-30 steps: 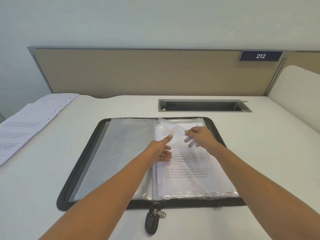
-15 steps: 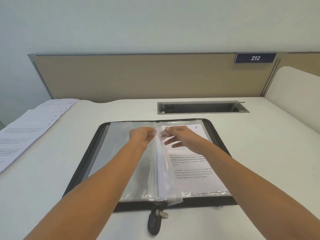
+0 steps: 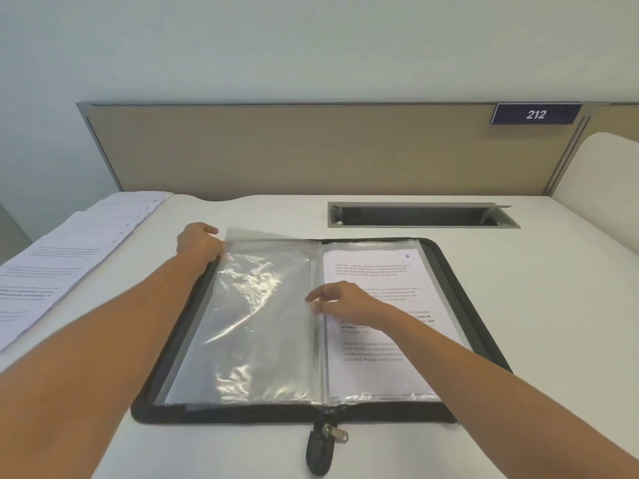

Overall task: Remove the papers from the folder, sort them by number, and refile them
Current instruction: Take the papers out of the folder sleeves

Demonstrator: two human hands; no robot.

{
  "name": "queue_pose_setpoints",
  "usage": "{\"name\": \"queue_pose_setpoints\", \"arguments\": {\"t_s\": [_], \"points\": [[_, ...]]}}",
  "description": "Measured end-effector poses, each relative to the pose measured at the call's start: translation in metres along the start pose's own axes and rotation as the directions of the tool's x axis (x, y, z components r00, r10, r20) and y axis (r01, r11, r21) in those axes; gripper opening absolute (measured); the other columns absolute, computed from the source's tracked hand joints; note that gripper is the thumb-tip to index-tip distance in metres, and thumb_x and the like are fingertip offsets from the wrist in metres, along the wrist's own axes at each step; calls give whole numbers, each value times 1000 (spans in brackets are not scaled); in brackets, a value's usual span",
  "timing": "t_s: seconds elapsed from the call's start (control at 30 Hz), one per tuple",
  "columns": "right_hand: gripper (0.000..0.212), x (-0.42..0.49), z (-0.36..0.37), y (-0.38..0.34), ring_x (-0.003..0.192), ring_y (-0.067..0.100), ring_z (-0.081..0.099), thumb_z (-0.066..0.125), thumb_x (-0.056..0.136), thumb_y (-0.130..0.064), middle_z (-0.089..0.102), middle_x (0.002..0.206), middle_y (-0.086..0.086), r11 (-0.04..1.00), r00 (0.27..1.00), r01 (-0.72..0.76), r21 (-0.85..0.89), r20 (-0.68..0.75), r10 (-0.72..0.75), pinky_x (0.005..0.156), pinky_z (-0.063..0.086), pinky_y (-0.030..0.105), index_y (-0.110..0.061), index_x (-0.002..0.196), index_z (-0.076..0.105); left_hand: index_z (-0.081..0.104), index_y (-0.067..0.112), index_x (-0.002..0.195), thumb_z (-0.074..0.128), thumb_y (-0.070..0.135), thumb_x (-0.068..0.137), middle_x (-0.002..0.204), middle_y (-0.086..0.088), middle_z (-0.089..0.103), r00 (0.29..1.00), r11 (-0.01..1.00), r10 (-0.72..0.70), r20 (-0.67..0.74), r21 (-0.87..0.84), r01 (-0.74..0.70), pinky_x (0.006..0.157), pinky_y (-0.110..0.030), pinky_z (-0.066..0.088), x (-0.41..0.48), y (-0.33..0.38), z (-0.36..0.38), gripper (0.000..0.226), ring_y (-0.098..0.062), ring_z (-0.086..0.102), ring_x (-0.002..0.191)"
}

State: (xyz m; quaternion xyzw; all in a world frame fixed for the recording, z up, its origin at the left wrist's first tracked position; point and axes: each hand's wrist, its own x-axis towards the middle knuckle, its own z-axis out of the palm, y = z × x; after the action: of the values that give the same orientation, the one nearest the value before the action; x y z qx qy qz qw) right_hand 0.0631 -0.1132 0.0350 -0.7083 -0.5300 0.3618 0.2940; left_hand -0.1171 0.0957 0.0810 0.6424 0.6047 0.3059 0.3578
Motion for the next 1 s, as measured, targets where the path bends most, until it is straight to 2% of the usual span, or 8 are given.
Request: {"name": "queue_pose_setpoints", "arguments": {"t_s": [0.07, 0.27, 0.4, 0.47, 0.53, 0.6, 0.87, 1.0], "points": [[34, 7, 8, -3, 122, 16, 48, 58, 92, -34, 52, 135, 2, 995, 998, 44, -91, 55, -39, 93, 38, 24, -22, 123, 58, 59, 6, 117, 59, -4, 81, 119, -17, 61, 994, 985, 100, -50, 143, -92, 93, -35, 48, -2, 2, 4, 37, -33, 58, 108], [38, 18, 31, -3, 138, 19, 30, 50, 96, -34, 40, 146, 4, 957, 967, 143, -252, 241, -81, 109, 24, 29, -18, 130, 54, 61, 7, 116, 59, 9, 87, 122, -14, 59, 930, 898, 344, 127, 245, -366, 92, -33, 40, -23, 4, 48, 28, -30, 54, 112], [25, 17, 22, 5, 100, 3, 57, 54, 94, -16, 64, 116, -2, 996, 997, 83, 19, 6, -83, 85, 36, 11, -13, 116, 65, 62, 8, 115, 55, 16, 92, 125, -10, 59, 874, 858, 386, 295, 233, -458, 94, -30, 38, -41, -4, 88, 25, -26, 53, 114], [25, 20, 12, 15, 87, 10, 62, 48, 90, -1, 68, 100, 0, 990, 980, 73, 117, -194, -49, 77, 46, 15, -7, 102, 69, 62, 10, 117, 52, 17, 95, 126, -8, 59, 848, 843, 402, 345, 222, -490, 92, -27, 37, -49, -4, 105, 26, -24, 53, 115], [30, 24, 0, 26, 91, 21, 61, 43, 90, 4, 69, 103, 8, 997, 940, 18, 79, -340, 10, 85, 47, 27, -8, 96, 70, 61, 10, 119, 48, 18, 96, 128, -7, 58, 832, 838, 407, 376, 209, -504, 92, -26, 36, -55, -2, 122, 27, -24, 52, 117], [30, 28, -14, 39, 99, 18, 59, 44, 91, 4, 67, 110, 8, 998, 916, -54, -23, -399, 40, 88, 43, 21, -8, 101, 69, 58, 11, 124, 46, 19, 97, 133, -6, 55, 817, 830, 412, 403, 205, -519, 96, -26, 35, -60, 1, 137, 30, -23, 49, 122], [54, 46, -76, 97, 142, 23, 22, 49, 96, -30, 25, 154, 8, 873, 906, -276, -402, -412, 96, 116, 18, 37, -12, 144, 33, 27, 10, 146, 40, 29, 100, 156, -7, 20, 644, 653, 463, 610, 256, -712, 113, -31, 14, -68, 18, 183, 51, -20, 19, 143], [54, 52, -97, 108, 143, 24, 18, 37, 100, -25, 22, 155, 10, 799, 873, -404, -445, -450, 191, 116, 14, 47, -9, 148, 20, 17, 9, 149, 29, 20, 102, 158, -8, 10, 638, 583, 424, 643, 345, -735, 116, -37, 7, -58, 18, 195, 49, -21, 8, 145]]}}
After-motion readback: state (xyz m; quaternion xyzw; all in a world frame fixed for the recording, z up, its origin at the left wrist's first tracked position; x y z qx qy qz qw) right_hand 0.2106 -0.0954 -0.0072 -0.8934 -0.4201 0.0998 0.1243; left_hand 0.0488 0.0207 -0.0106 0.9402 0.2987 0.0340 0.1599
